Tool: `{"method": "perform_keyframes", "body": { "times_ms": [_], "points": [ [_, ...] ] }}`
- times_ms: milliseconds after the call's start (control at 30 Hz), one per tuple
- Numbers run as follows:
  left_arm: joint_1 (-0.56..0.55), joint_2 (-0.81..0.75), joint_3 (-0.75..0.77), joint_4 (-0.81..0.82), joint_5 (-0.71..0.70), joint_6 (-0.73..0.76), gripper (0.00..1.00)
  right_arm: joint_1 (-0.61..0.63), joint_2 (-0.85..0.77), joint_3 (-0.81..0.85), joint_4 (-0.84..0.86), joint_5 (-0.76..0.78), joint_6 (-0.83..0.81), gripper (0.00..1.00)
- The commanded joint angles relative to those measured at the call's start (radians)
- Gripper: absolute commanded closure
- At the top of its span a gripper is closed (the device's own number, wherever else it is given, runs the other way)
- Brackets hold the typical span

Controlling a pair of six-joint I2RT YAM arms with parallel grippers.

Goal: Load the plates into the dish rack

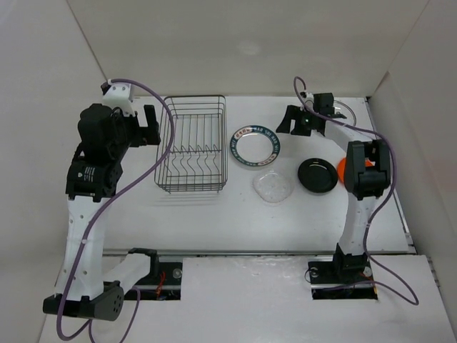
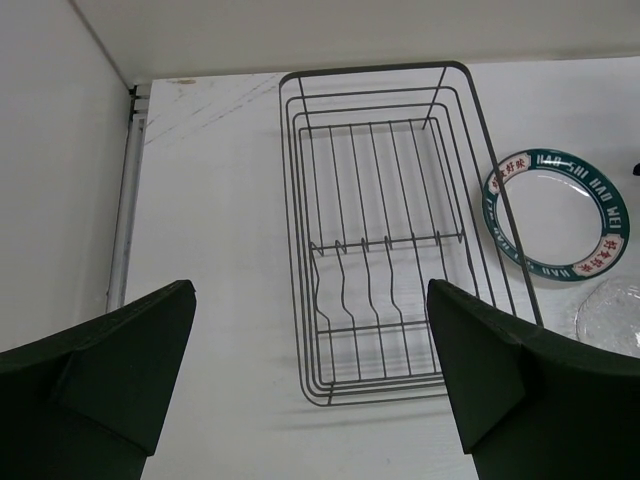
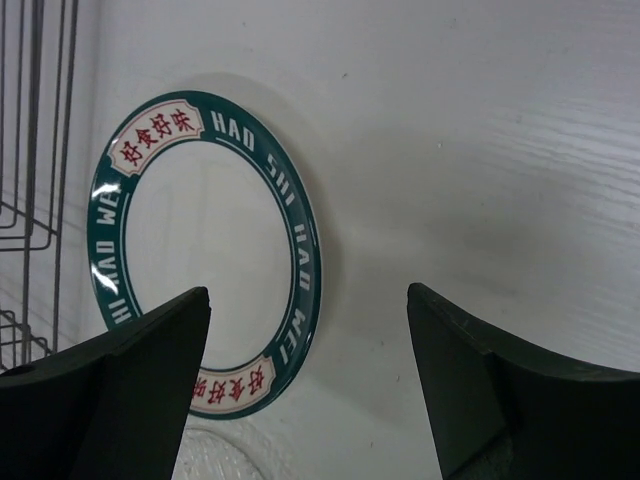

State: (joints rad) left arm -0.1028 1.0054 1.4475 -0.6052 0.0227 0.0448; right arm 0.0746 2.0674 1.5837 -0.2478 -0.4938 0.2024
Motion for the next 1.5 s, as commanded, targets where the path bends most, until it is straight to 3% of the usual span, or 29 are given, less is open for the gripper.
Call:
{"method": "perform_keyframes", "body": {
  "times_ms": [0, 200, 400, 433, 467, 567, 733, 933, 1233, 1300, 1467],
  "points": [
    [0.006, 0.015, -0.004, 0.064, 0.019, 0.009, 0.0, 0.021, 0.048, 0.091, 0.025, -0.069, -0.009, 0.16],
    [0.015, 0.047, -0.004, 0.042, 0.028, 0.009, 0.0, 0.06, 0.16, 0.127, -0.01, -0.121, 0.009, 0.25],
    [0.015, 0.056, -0.013, 0.042, 0.046, 0.02, 0.0, 0.06, 0.204, 0.127, -0.019, -0.108, 0.02, 0.42],
    [0.015, 0.056, -0.013, 0.042, 0.046, 0.02, 0.0, 0.06, 0.214, 0.136, -0.028, -0.108, 0.034, 0.53],
    [0.015, 0.056, -0.013, 0.042, 0.046, 0.02, 0.0, 0.06, 0.214, 0.136, -0.028, -0.091, 0.043, 0.53],
    [0.015, 0.056, -0.013, 0.042, 0.046, 0.02, 0.0, 0.06, 0.226, 0.174, -0.097, -0.061, 0.055, 0.68],
    [0.025, 0.056, -0.013, 0.042, 0.046, 0.029, 0.0, 0.051, 0.26, 0.197, -0.139, -0.012, 0.095, 1.0],
    [0.025, 0.074, -0.035, 0.064, 0.057, 0.029, 0.0, 0.013, 0.183, 0.119, -0.015, -0.023, 0.201, 1.0],
    [0.015, 0.389, 0.25, 0.041, 0.265, 0.038, 0.0, -0.001, -0.166, 0.159, -0.079, 0.368, 0.229, 1.0],
    [0.006, 0.433, 0.313, 0.068, 0.324, 0.015, 0.0, -0.001, -0.257, 0.107, -0.039, 0.344, 0.206, 1.0],
    [-0.024, 0.578, 0.407, 0.13, 0.681, 0.006, 0.0, 0.051, -0.423, -0.026, 0.094, 0.166, 0.091, 1.0]
  ]
}}
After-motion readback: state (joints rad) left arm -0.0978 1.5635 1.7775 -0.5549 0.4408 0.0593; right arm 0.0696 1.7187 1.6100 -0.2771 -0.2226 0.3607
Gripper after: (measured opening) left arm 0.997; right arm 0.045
